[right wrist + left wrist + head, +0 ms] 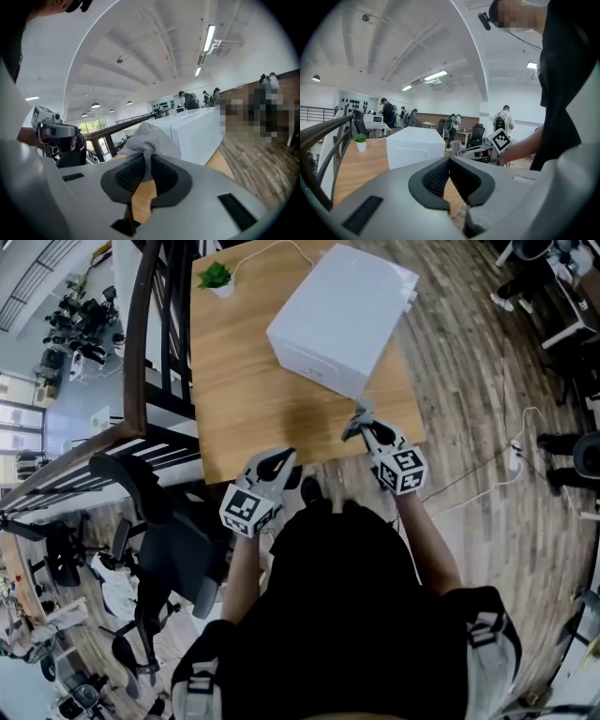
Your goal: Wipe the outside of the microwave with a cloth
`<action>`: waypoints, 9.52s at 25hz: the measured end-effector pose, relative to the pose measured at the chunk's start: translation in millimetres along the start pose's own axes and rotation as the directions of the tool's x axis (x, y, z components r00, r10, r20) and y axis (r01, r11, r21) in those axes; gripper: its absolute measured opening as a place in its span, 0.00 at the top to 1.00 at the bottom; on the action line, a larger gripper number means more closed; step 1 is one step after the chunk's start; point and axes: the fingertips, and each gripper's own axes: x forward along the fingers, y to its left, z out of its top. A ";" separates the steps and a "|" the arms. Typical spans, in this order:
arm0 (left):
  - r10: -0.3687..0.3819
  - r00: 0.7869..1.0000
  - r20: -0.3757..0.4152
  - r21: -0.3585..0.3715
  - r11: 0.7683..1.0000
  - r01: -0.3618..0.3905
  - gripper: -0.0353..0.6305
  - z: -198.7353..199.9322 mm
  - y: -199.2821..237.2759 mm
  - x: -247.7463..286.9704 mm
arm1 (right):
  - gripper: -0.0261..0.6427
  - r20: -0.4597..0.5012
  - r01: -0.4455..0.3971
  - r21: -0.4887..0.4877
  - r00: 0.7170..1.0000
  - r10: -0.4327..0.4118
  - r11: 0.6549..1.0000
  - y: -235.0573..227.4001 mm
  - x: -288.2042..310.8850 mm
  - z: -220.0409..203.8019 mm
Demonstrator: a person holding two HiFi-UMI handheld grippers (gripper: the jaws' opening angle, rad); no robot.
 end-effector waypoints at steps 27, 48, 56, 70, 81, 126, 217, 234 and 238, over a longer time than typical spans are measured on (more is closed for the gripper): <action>-0.001 1.000 -0.026 -0.016 1.000 0.001 0.94 -11.6 94.5 -15.9 | 0.90 0.027 0.164 0.058 0.986 -0.165 0.985 -53.8 100.0 29.9; 0.054 0.998 -0.043 -0.059 0.997 -0.056 0.94 -19.3 100.8 -11.7 | 0.90 0.061 0.124 0.188 0.989 -0.138 0.974 -39.4 141.5 28.1; 0.110 0.993 -0.044 -0.078 0.991 -0.113 0.94 -23.9 102.5 -32.6 | 0.90 0.064 0.106 0.207 0.991 -0.121 0.973 -30.6 160.4 30.7; 0.184 0.983 -0.027 -0.098 0.978 -0.185 0.94 -34.3 102.5 -52.1 | 0.90 0.060 0.052 0.191 0.996 -0.064 0.980 -6.1 210.7 39.5; 0.219 0.976 -0.007 -0.106 0.970 -0.218 0.94 -36.8 105.9 -64.0 | 0.90 0.044 0.033 0.168 0.998 -0.041 0.985 11.2 244.0 47.5; 0.264 0.964 -0.026 -0.144 0.953 -0.265 0.94 -44.5 115.4 -78.2 | 0.90 -0.027 -0.033 0.379 0.999 0.047 0.925 29.9 315.5 19.2; 0.017 0.999 -0.048 -0.032 0.999 -0.018 0.94 -17.2 100.8 -22.3 | 0.90 0.022 0.135 0.499 0.985 -0.169 0.856 -66.1 141.4 -21.8; 0.013 0.999 -0.045 -0.042 0.999 -0.015 0.94 -20.9 94.2 -22.3 | 0.90 0.042 0.165 0.536 0.974 -0.221 0.828 -81.4 105.3 -27.7; 0.017 0.999 -0.043 -0.047 0.999 -0.019 0.94 -18.0 94.0 -20.5 | 0.90 0.044 0.181 0.561 0.968 -0.247 0.808 -88.9 97.6 -33.2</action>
